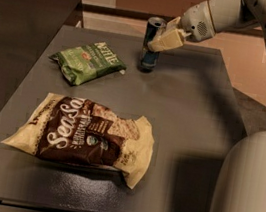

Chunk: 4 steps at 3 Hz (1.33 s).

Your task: Move redbull can near green jalapeno chip bag

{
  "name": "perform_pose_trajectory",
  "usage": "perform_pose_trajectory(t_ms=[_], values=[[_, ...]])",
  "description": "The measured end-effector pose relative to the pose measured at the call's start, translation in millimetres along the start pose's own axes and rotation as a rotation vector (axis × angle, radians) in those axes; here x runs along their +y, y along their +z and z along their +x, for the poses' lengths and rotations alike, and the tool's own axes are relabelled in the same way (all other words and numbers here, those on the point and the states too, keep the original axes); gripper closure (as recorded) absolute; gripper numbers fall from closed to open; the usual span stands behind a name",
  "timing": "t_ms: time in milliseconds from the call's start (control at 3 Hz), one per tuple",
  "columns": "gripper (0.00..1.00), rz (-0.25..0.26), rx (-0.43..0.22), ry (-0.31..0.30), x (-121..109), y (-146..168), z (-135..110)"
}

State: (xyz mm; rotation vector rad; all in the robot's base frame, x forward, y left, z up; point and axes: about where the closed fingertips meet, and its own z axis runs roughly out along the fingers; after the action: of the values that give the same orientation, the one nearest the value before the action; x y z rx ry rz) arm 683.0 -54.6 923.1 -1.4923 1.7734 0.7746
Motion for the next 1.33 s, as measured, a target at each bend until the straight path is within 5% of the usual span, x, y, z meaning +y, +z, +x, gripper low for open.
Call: perform_pose_trajectory(t_ms=[1333], values=[[0.12, -0.063, 0.009, 0.009, 4.6, 33.9, -2.4]])
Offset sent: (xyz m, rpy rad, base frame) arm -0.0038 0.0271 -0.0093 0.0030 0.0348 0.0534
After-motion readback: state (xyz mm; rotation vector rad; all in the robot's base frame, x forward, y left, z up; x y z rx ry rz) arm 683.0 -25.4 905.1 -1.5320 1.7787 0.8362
